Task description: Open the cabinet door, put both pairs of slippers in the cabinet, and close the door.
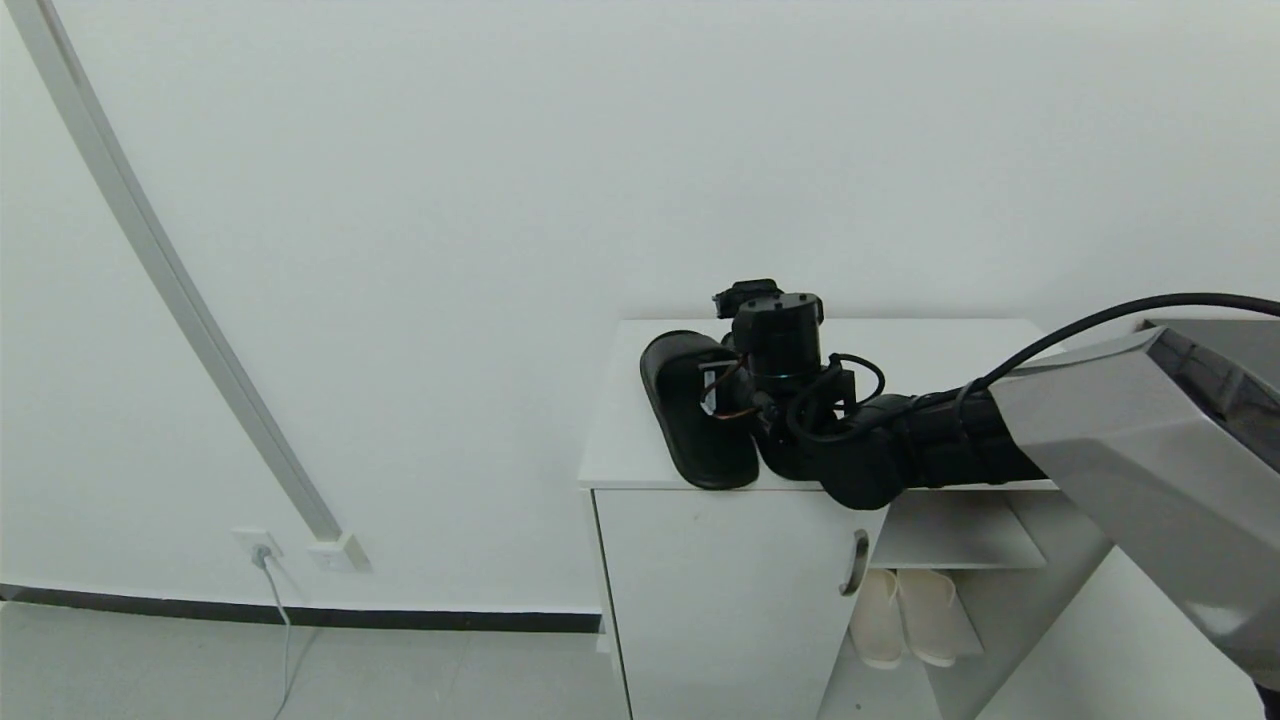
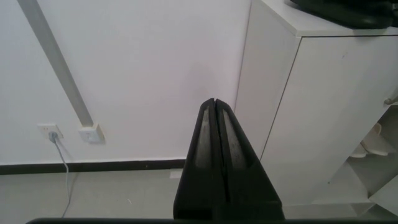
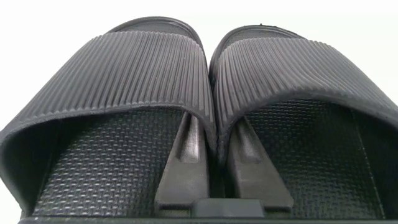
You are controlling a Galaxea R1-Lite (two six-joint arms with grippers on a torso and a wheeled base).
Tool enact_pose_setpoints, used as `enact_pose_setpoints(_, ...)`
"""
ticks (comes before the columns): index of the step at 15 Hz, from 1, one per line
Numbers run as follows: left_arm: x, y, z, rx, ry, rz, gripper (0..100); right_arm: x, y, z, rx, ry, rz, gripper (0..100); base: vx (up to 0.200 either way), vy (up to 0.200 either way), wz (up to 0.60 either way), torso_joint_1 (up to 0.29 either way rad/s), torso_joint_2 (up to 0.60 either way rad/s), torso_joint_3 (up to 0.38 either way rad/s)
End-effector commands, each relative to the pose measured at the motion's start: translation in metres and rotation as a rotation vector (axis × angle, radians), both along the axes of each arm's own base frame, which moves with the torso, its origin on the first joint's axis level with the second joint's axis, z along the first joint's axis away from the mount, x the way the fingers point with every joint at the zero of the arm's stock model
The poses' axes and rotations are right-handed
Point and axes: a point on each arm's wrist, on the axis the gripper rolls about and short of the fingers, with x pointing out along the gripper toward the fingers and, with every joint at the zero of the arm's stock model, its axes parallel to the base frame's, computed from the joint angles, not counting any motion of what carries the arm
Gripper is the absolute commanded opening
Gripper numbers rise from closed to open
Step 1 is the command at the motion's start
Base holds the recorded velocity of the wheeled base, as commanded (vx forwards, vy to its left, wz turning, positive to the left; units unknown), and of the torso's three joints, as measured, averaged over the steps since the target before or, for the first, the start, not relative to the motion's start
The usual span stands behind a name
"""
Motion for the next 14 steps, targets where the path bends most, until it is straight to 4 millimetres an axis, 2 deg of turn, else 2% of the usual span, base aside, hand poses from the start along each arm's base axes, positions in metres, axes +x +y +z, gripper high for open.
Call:
enact_pose_setpoints(1,0.0,0.0,0.0,0.0,0.0,0.0,0,-0.001,0.0,0.001,0.001,-0.002,-0.001,0,0.0,0.0,0.0,0.0,0.0,0.0)
enact_pose_setpoints(3,0.0,0.0,0.0,0.0,0.0,0.0,0,-0.005,-0.002,0.009,0.009,-0.011,0.0,0,0.0,0.0,0.0,0.0,0.0,0.0)
enact_pose_setpoints(5,0.0,0.0,0.0,0.0,0.0,0.0,0,-0.021,-0.015,0.027,0.015,-0.016,0.009,0,0.0,0.0,0.0,0.0,0.0,0.0)
enact_pose_setpoints(10,0.0,0.0,0.0,0.001,0.0,0.0,0,-0.082,-0.051,0.049,0.022,0.021,0.131,0,0.0,0.0,0.0,0.0,0.0,0.0)
enact_pose_setpoints(14,0.0,0.0,0.0,0.0,0.0,0.0,0,-0.129,-0.088,0.05,0.03,0.036,0.225,0,0.0,0.0,0.0,0.0,0.0,0.0)
